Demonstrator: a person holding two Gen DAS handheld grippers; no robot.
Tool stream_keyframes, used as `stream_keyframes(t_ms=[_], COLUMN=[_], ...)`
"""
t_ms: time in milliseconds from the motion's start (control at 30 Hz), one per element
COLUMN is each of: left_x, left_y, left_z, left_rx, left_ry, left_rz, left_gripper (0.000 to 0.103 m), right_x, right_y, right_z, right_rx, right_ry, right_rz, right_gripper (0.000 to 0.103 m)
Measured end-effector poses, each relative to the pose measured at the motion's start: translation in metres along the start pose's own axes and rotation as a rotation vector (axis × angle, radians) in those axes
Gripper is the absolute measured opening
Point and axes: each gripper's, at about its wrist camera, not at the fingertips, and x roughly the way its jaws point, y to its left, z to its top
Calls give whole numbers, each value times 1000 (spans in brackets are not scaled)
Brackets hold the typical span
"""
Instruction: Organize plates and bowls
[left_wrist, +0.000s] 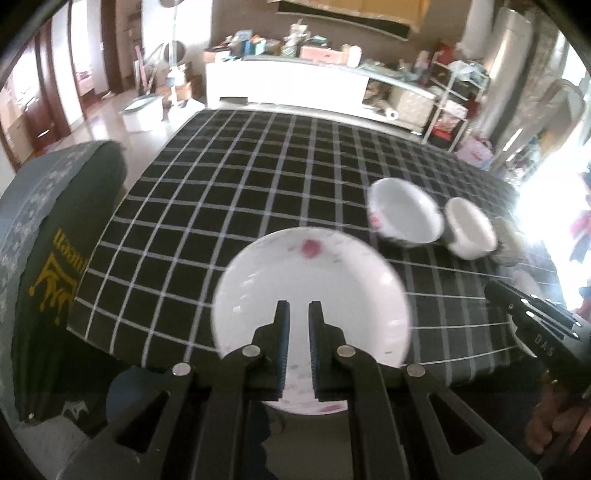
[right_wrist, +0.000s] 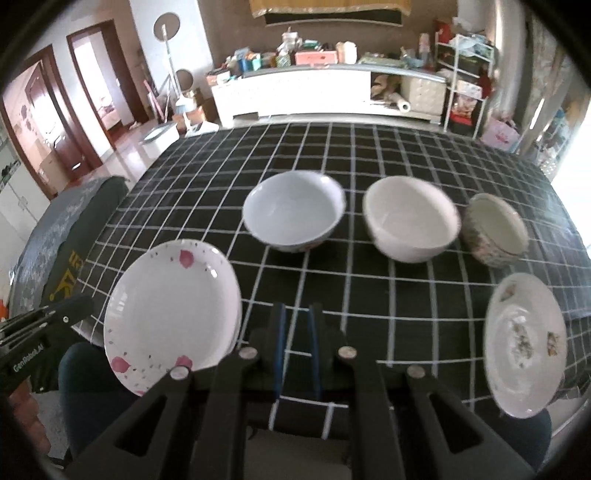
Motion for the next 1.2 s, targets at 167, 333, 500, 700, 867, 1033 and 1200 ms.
stream_keyframes(t_ms=[167,333,500,700,867,1033,1200], left_x=[-9,-14,-15,-10,-2,11,26], left_y=[-43,-95,-140,-189,-230,-265,-296], left_z=[7,14,15,15,14,14,15], left_rx=[75,173,247,305,371,421,459], left_ry=[-22,-30,-29,-2,14,42,68], left_rz=[-68,-125,-177,-219,-240,-270,-287], left_gripper=[7,7,7,7,7,7,7], right_x=[-25,-45,-60,-76,-82,-85,-88], right_y=[-30,-63,-98,-147,-184,-214,-240], right_z=[1,-1,-5,-17,-26,-33,-37], right_rx=[63,112,155,226,289,328,345], right_ry=[-50,-76,-84,-91,-84,-75,-62], right_rz=[-35,-79,-119,-170,-205,-230,-254], right_gripper=[16,16,17,17,18,18,18])
